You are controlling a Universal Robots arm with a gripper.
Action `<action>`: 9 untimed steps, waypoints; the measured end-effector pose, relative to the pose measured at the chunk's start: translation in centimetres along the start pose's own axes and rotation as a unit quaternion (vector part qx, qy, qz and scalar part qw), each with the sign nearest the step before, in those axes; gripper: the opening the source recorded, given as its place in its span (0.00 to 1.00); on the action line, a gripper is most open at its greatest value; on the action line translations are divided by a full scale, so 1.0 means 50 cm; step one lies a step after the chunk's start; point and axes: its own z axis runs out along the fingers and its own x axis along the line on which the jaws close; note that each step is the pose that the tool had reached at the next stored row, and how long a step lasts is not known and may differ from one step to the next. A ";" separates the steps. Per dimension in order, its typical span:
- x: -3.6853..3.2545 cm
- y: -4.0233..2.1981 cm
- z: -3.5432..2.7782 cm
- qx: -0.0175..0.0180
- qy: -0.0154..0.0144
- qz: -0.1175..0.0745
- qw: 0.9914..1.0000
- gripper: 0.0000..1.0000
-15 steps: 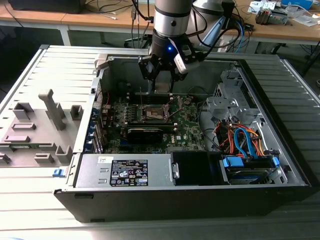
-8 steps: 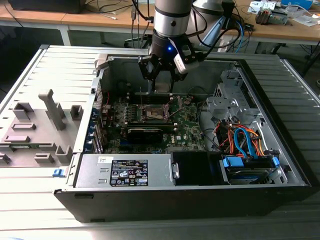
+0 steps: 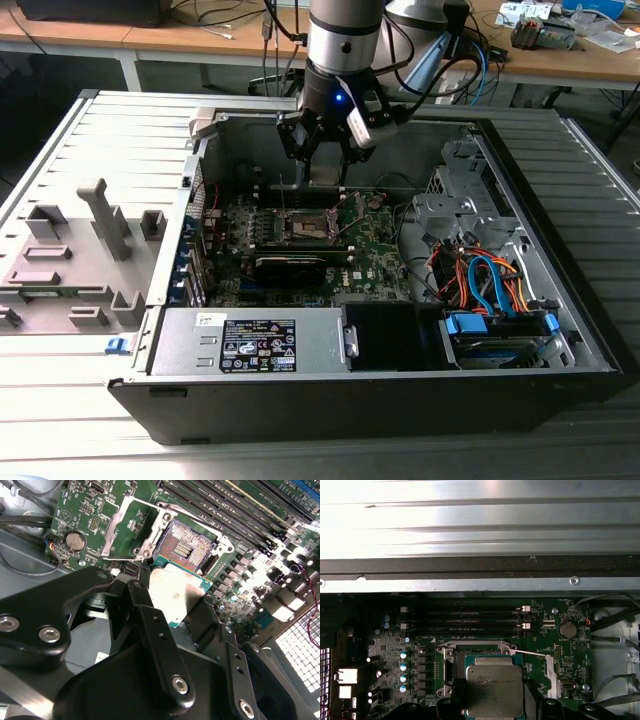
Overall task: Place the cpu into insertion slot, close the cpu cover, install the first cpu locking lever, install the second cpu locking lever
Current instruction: 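Place the cpu into insertion slot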
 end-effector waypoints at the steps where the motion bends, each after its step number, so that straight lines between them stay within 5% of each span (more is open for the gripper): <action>1: 0.000 0.000 0.000 0.000 0.000 0.001 1.000 0.55; 9: 0.000 0.000 0.001 0.000 0.000 0.009 1.000 0.55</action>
